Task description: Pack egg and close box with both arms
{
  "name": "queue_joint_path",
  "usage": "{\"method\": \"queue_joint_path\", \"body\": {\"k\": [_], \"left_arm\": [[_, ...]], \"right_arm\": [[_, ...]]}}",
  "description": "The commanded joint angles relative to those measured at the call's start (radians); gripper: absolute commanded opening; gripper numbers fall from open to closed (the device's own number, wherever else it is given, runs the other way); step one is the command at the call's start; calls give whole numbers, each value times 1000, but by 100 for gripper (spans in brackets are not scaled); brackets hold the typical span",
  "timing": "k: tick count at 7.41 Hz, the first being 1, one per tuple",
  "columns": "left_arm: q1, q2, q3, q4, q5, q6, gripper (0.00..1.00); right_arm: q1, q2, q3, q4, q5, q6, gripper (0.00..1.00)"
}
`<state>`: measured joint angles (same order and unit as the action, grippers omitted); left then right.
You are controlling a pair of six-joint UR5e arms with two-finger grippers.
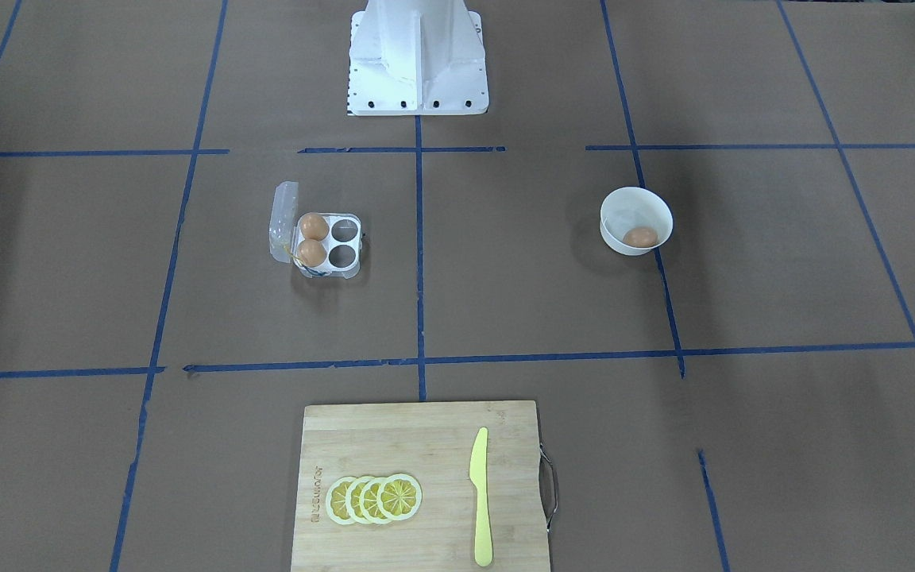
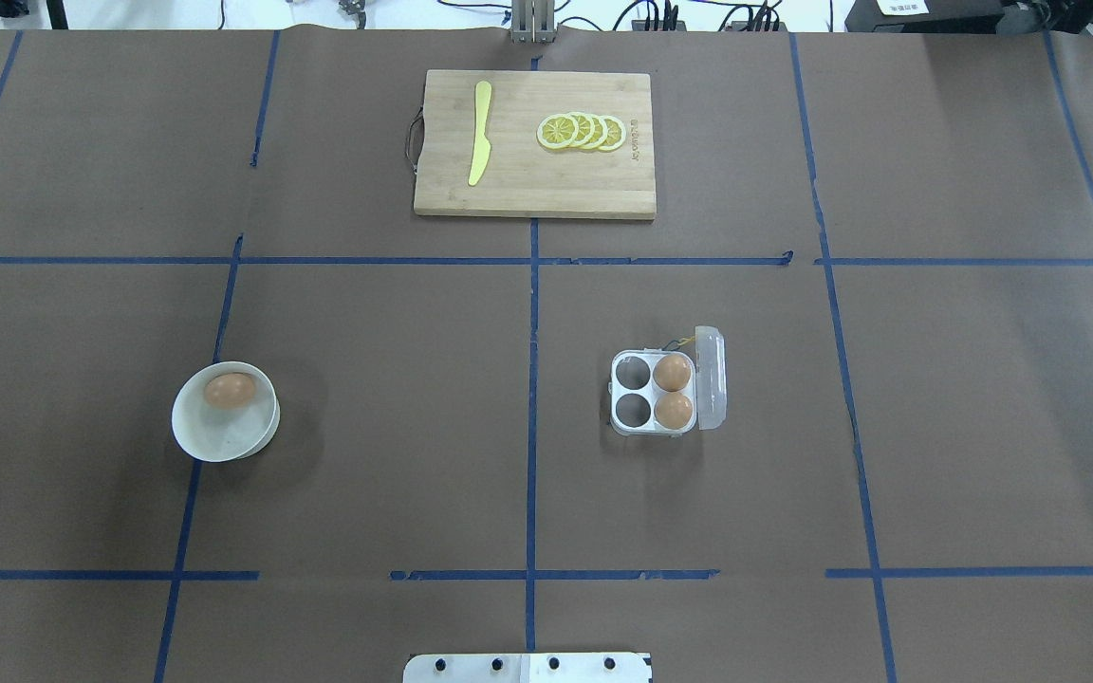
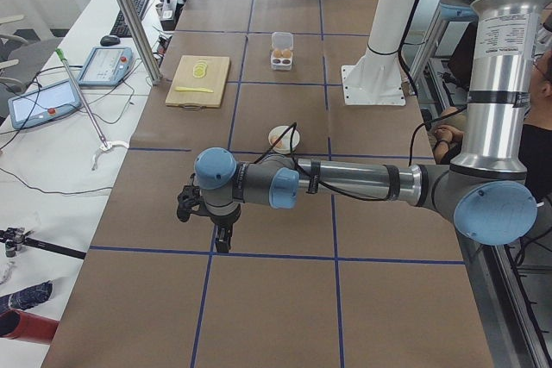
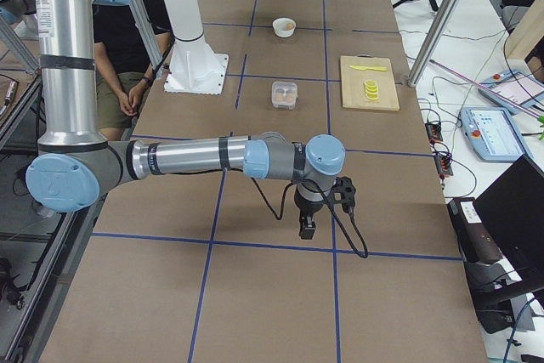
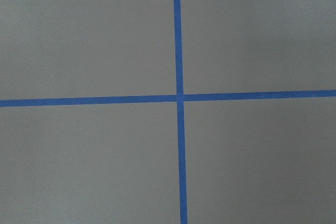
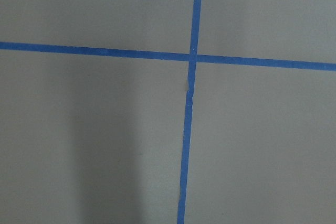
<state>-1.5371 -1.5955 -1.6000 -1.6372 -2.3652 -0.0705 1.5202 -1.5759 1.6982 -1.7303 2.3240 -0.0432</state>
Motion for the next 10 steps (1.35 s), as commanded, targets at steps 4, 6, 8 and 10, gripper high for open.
{"method": "queue_joint_path", "body": {"k": [4,6,8,10], "left_arm": [[2,-90,-49,-15,-3,4,100],[58,-75,-17,-285,-104,-8,100],[144,-93,-58,-306,-131,-23,100],[167,-127,-66,-309,-132,-46,100]], "right_arm": [[3,11,24,0,3,0,100],[3,13,20,0,2,-1,100],[3,17,26,2,3,0,100],[3,42,26,3,-2,-12,100]]}}
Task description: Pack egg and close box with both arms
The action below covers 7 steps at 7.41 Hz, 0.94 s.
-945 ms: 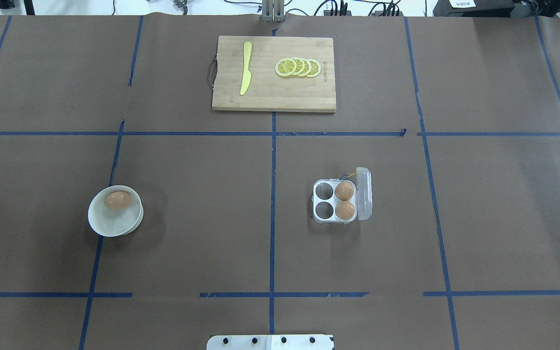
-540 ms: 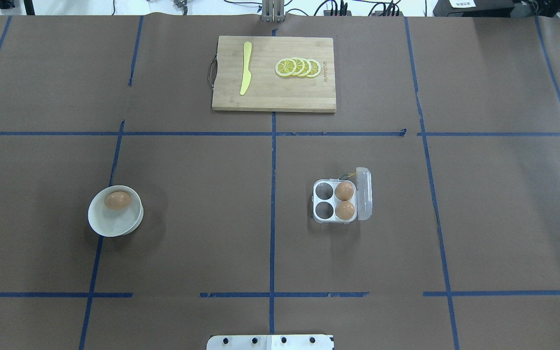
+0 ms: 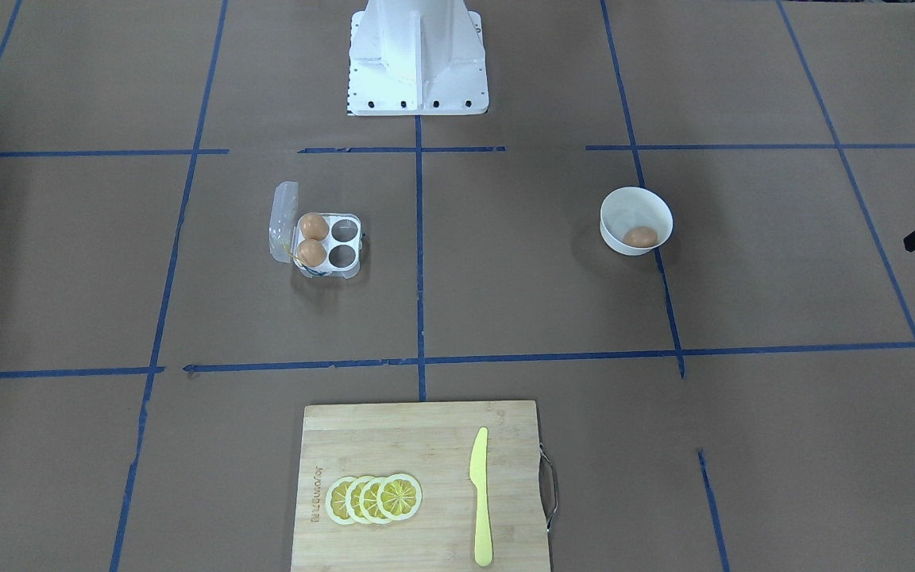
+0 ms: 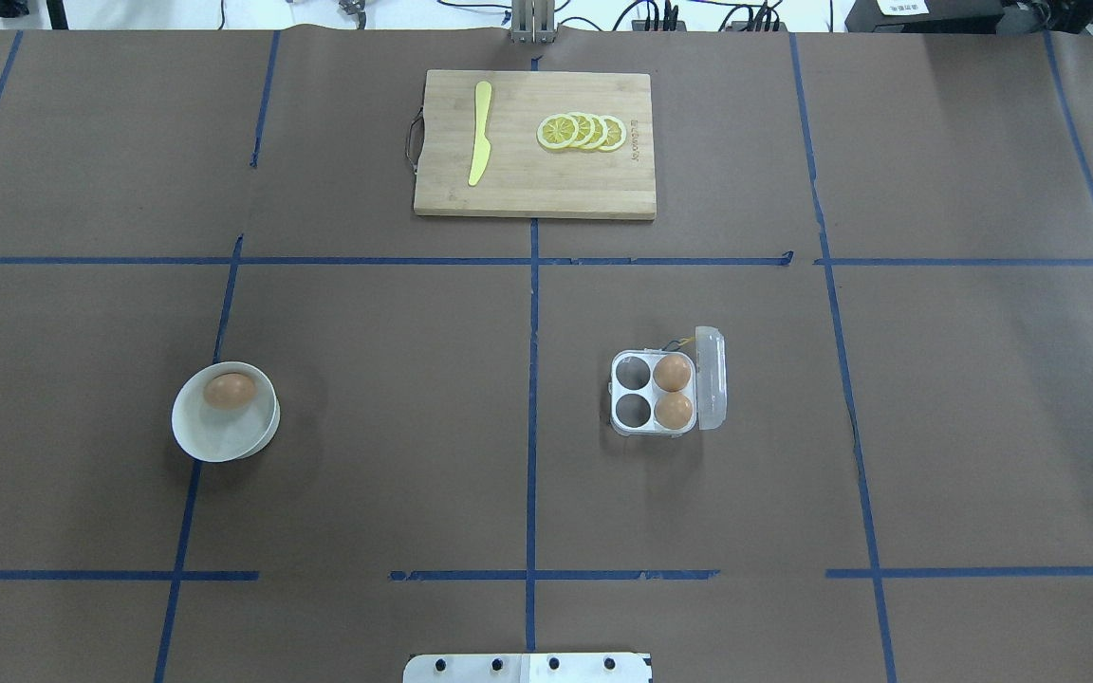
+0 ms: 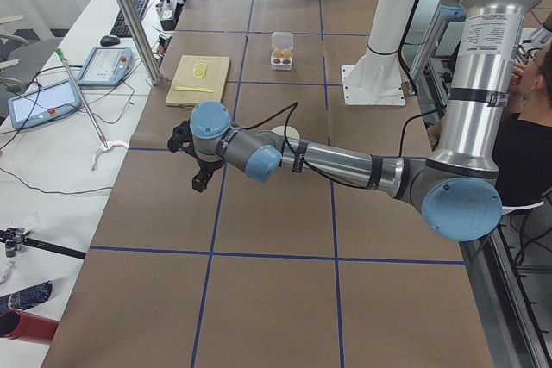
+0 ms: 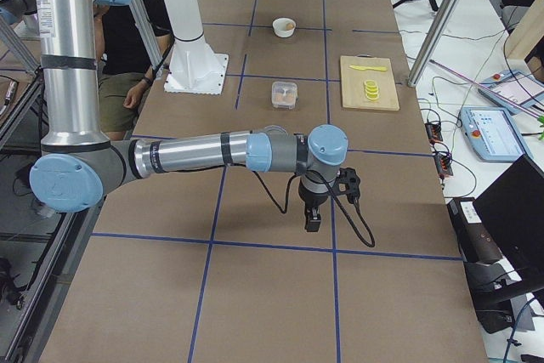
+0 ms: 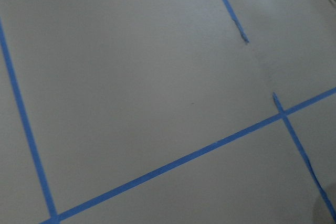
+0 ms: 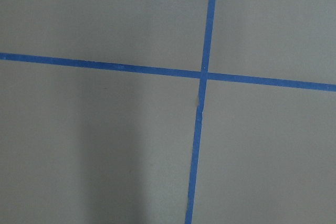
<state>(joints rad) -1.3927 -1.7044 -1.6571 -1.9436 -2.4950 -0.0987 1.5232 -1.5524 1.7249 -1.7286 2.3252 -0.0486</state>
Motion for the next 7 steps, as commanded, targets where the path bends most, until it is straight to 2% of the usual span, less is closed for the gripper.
{"method": "queue_joint_path", "body": {"k": [1,2,3,5,7], "left_arm": [[91,-23,-50,-5,16,-170,100],[188,-18,-132,-6,101,-363,100],[252,-6,-220,-3,163,-510,100],[390,55,-359,-2,209,-843,100],[597,81,-400,3,426,-1072,100]], "right_arm": [[0,34,4,0,-4,2,100],[0,26,-7,4,2,0,100],[0,8,-14,67,-3,-4,100],[0,-31,-67,209,-1,7,100],[0,-28,-74,213,40,15,100]]}}
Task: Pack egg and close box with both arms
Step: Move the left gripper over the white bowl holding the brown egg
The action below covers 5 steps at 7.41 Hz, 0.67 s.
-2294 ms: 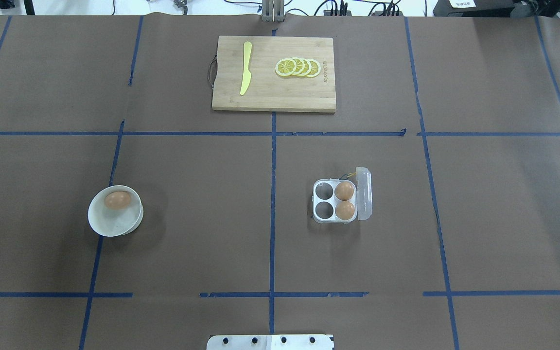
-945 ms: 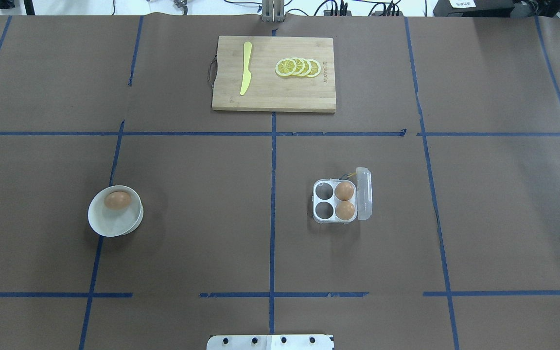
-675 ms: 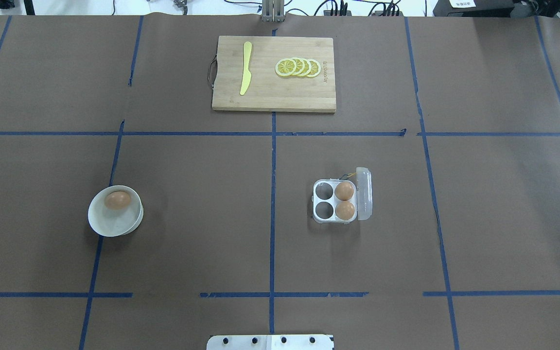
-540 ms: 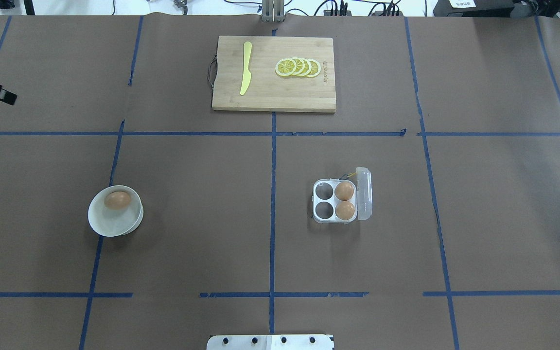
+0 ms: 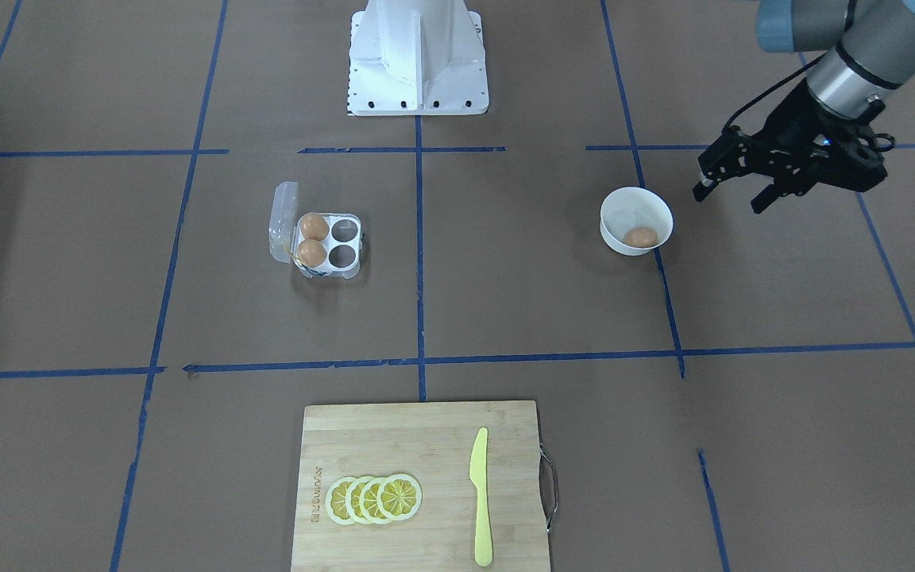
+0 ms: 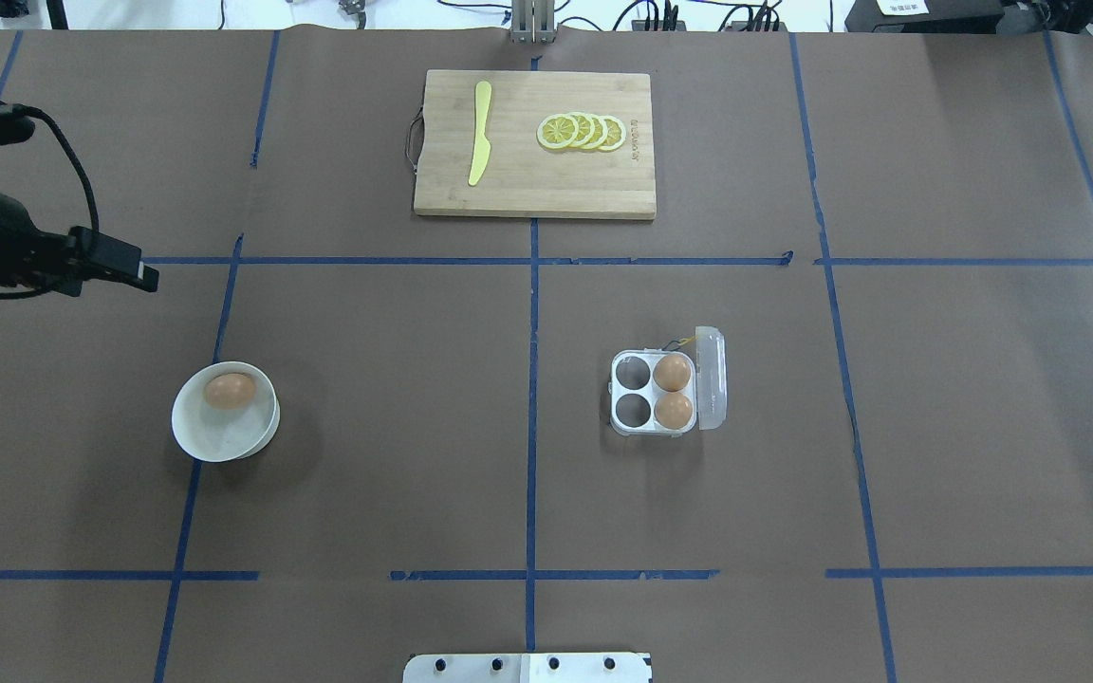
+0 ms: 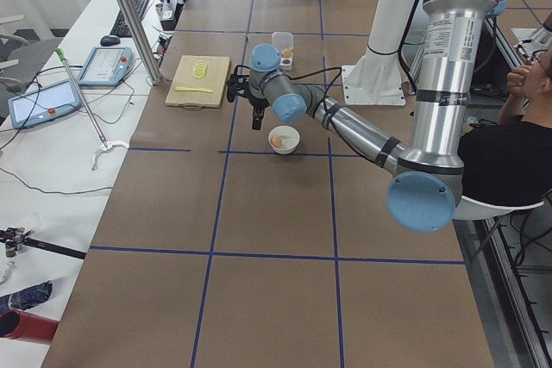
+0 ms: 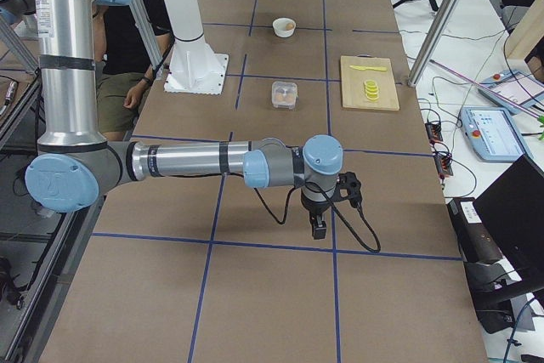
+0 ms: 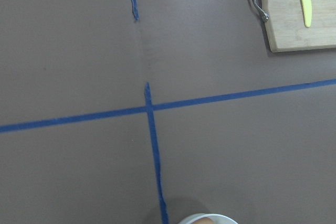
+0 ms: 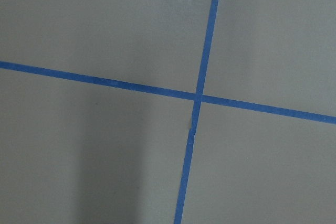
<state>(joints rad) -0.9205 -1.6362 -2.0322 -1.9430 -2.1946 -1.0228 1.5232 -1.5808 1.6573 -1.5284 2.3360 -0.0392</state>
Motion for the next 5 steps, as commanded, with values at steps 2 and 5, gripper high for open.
{"method": "queue_joint_path", "body": {"k": [2,5], "left_arm": [[187,12,-7,6,194,-171,94],[270,6,56,4,265,-172,87]], "right_arm": [[0,13,-7,4,81,7,100],[0,15,-5,13,89,70,100]]}}
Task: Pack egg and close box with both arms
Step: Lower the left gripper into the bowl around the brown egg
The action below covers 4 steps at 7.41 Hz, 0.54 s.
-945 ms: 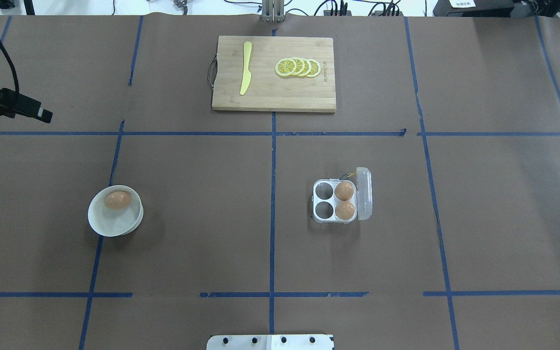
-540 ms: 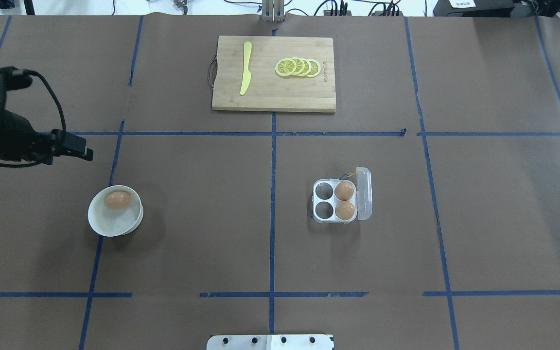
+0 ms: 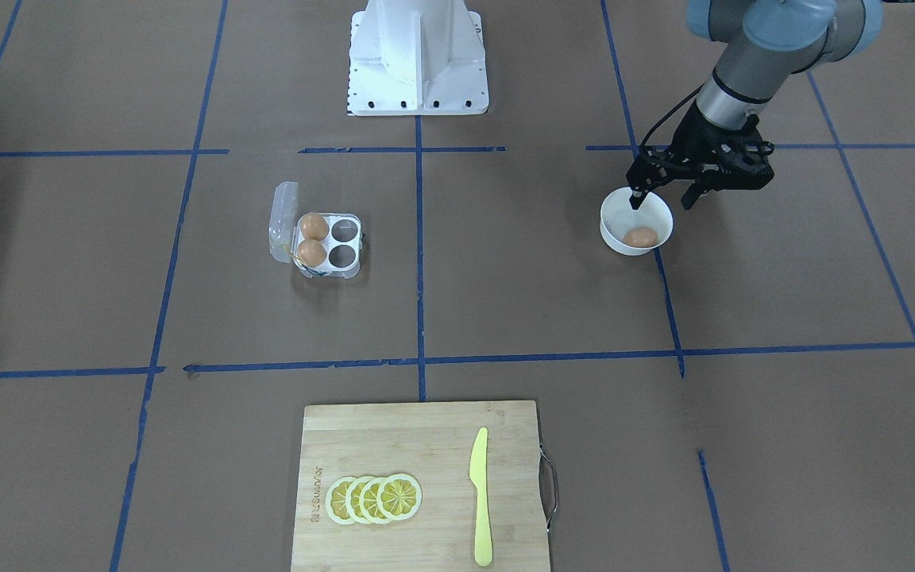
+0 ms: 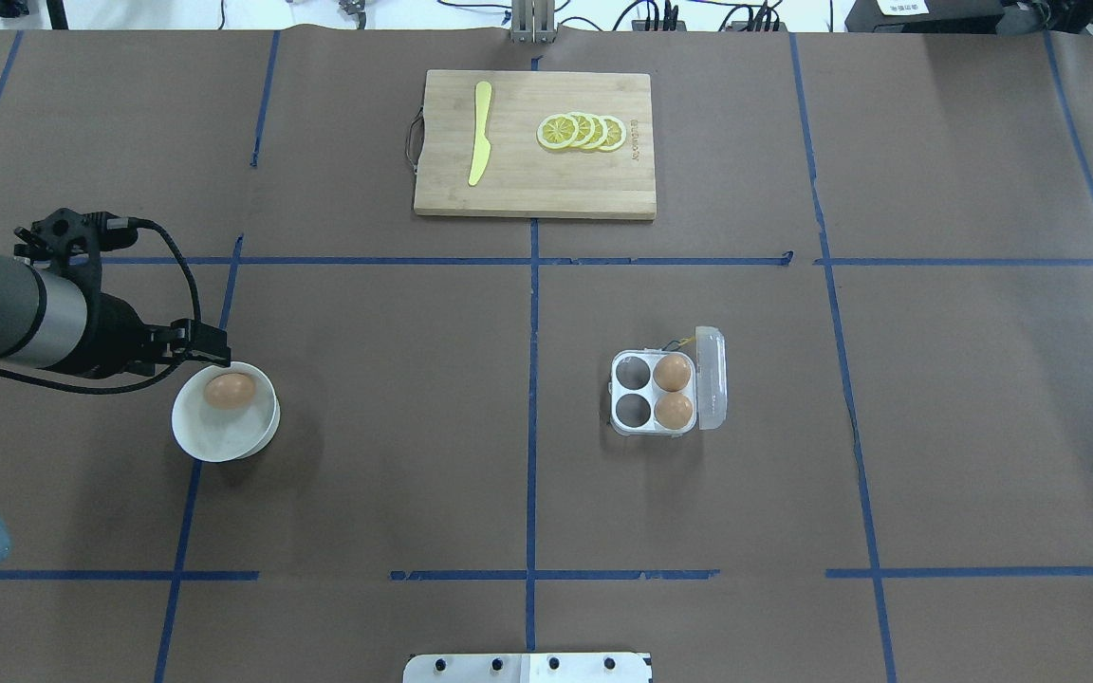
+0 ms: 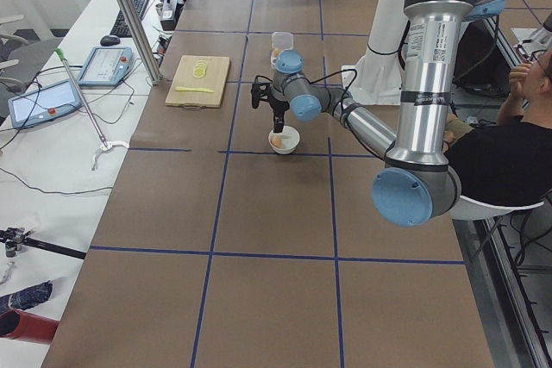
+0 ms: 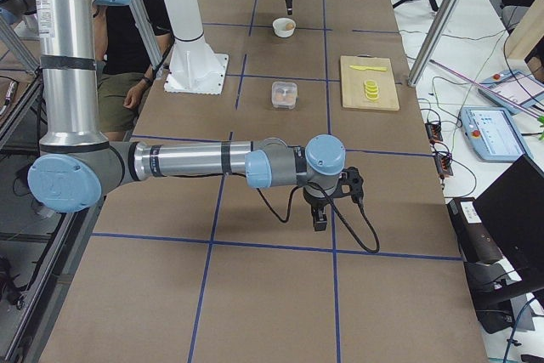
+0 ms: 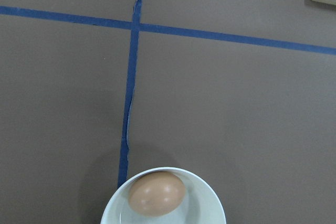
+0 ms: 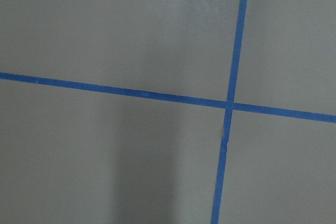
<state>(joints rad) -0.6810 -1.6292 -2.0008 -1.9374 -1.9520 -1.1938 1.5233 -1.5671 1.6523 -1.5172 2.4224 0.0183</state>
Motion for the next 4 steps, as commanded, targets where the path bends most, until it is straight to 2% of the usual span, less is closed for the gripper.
{"method": "queue_joint_path", "body": {"k": [1,4], "left_arm": [[53,-3,30,0,24,-4,87],[69,-78,114,2,63,-10,87]], "right_arm": [[0,1,0,2,4,12,100],[0,2,-2,2,3,12,100]]}}
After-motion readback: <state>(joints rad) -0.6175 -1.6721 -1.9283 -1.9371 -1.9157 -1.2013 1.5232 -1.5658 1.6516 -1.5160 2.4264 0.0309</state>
